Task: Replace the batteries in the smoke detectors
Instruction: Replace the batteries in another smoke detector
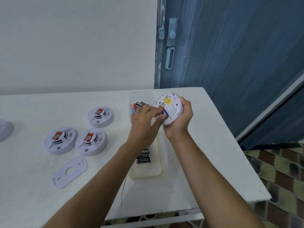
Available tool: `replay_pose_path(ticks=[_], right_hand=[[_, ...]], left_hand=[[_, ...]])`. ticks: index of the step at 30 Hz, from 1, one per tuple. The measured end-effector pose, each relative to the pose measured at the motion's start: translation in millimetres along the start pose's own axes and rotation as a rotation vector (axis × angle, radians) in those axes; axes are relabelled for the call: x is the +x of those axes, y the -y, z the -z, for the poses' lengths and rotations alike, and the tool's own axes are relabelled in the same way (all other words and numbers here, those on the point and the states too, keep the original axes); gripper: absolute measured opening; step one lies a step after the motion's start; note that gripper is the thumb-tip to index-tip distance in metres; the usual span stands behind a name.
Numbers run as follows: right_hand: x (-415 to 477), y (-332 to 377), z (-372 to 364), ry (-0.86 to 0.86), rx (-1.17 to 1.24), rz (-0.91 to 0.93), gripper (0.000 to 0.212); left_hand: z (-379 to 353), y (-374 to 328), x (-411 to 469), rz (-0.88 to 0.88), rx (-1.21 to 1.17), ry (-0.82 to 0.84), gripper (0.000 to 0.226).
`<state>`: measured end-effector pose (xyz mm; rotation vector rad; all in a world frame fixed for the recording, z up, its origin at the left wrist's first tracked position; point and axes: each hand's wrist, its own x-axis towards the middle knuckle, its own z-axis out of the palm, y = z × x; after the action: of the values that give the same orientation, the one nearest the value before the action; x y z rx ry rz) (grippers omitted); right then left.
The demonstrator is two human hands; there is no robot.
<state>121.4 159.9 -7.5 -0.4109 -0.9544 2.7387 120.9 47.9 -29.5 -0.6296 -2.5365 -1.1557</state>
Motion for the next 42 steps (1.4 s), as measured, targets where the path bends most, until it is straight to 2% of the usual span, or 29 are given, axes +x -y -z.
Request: replay_pose_path(ticks=[3,4,6,8,10,13,17,18,25,34,36,39,41,42], right_hand=[[4.2,6.9,0.4,-0.012,-0.040,0.017,0.031],[5.1,8.4,0.3,-0.014,-0.047,0.024,0.031],[6.9,8.8,-0.1,-0.019,-0.060,0.036,0.029],[8.4,8.2,0.6,-0.025,-0.069,0.043,0.029],[10.6,8.4,3.0,-0.023,-0.068,0.055,0.030],[13.2,9.3,5.7,-0.005,-0.064,0.046,0.031],[16.5,6.5,6.6,0.029,-0.023,0.008,0.034],[17.2,6.2,6.2,0.037,-0.020,-0.007,0.036],[18.4,1.4,5.5,0.031,0.031,-0.058,0.039],[21.8,-2.1,11.6,0.037,-0.062,-0.113,0.040],[21.9,-0.3,9.4,0.037,-0.088,-0.100,0.035],[23.9,2.7,6.6,0.021,-0.104,-0.055,0.029],[26.5,4.6,6.1,-0.002,-0.130,-0.041,0.028],[28.0,5.5,5.9,-0.009,-0.135,-0.039,0.028]], left_hand=[[-1.4,0.9,-1.3,-0.062,0.130,0.052,0.044],[0.3,0.8,0.2,-0.050,0.090,0.093,0.042],[6.1,0.5,6.8,0.039,-0.146,0.148,0.036],[13.2,2.1,15.1,0.105,-0.312,0.092,0.026],[18.2,5.7,22.9,0.118,-0.347,0.018,0.017],[18.4,9.3,32.6,0.133,-0.341,0.016,0.014],[13.7,4.3,43.0,0.233,-0.324,0.079,0.057],[12.7,1.9,44.3,0.251,-0.334,0.104,0.062],[9.1,-0.8,44.5,0.306,-0.411,0.123,0.055],[10.3,14.4,45.7,0.287,-0.228,0.182,0.056],[12.8,22.4,52.4,0.300,-0.248,0.209,0.050],[20.5,34.0,62.6,0.342,-0.324,0.172,0.021],[27.9,42.7,70.8,0.322,-0.180,0.146,0.008],[31.8,47.6,75.1,0.288,-0.054,0.159,0.012]])
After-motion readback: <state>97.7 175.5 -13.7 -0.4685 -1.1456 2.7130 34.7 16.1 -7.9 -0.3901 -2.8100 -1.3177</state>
